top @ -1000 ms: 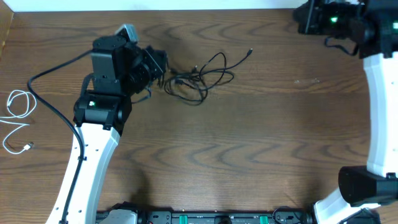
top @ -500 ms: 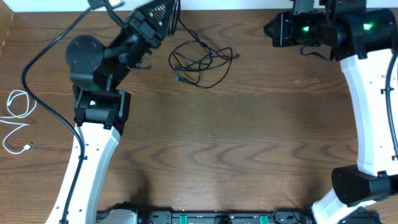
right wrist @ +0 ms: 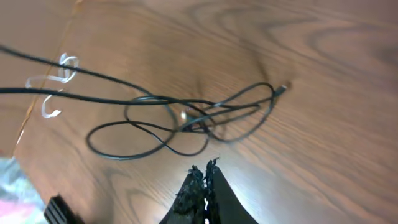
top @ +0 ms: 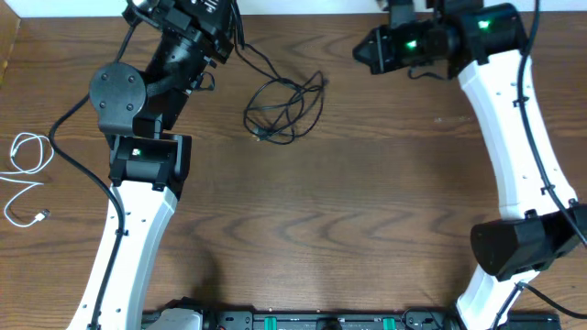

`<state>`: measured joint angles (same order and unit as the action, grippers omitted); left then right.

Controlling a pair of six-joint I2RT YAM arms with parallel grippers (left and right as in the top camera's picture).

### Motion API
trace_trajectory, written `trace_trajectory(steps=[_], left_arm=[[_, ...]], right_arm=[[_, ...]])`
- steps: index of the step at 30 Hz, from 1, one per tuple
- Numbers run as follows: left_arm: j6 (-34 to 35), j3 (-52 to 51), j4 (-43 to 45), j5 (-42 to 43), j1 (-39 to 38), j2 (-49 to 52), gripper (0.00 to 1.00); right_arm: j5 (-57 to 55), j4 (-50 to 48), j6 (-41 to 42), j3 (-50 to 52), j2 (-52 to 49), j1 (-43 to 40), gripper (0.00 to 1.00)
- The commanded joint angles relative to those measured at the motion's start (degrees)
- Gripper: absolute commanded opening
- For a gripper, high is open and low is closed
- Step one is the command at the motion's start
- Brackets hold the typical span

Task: Untangle cables

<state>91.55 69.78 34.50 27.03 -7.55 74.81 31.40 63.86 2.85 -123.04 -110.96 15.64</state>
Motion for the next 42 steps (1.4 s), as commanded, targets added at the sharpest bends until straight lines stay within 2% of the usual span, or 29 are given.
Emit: trace_trajectory(steps=[1,4,8,10,13,17,22,26,31,35,38,40,42], left_arm=[[3.78,0.72,0.81,-0.13,0.09,-0.55,0.08],[6.34,0.72,0.81,0.87,0.09,-0.70,0.08],[6.49,0.72,0.96,2.36,0.09,-0.87,0.08],[6.47,0.72,0.94,3.48,0.09,-0.87,0.08],[6.47,0.72,0.96,4.50,0.09,-0.87,0.08],[6.47,0.72,0.96,6.19,0.09,-0.87,0.08],[5.81,0.70,0.87,9.97,0.09,-0.87,0.08],[5.79,0.70,0.28,11.87,0.15,-0.87,0.08],[5.55,0.70,0.28,17.57,0.13,-0.87,0.08],[2.97,0.70,0.28,23.19,0.15,-0.87,0.08],[1.88,0.70,0.28,26.69,0.15,-0.87,0.08],[0.28,0.70,0.28,28.09,0.15,-0.87,0.08],[-2.69,0.70,0.26,29.46,0.15,-0.87,0.08]], right_arm=[[2.64,-2.10,-2.93,0.00,-1.42,3.48,0.06],[3.67,-4.24,-2.71,0.00,-2.86,5.88,0.16],[5.84,-6.71,-2.73,0.00,-5.09,8.50,0.30],[6.32,-7.78,-2.75,0.00,-6.05,9.62,0.43],[6.40,-9.55,-2.73,0.00,-7.43,11.28,0.56],[6.73,-11.85,-2.71,0.02,-9.22,13.00,0.59],[6.86,-14.56,-2.51,0.02,-11.19,14.93,0.71],[8.31,-16.63,-2.49,0.02,-12.44,16.20,0.74],[7.45,-20.17,-0.33,0.02,-12.90,17.11,0.72],[2.45,-24.39,4.48,0.02,-12.94,17.09,0.63],[-1.20,-25.94,5.77,0.02,-12.94,16.98,0.42],[-2.60,-25.79,5.92,0.02,-12.92,16.41,0.18],[-2.99,-25.49,5.92,0.00,-12.66,15.41,0.01]])
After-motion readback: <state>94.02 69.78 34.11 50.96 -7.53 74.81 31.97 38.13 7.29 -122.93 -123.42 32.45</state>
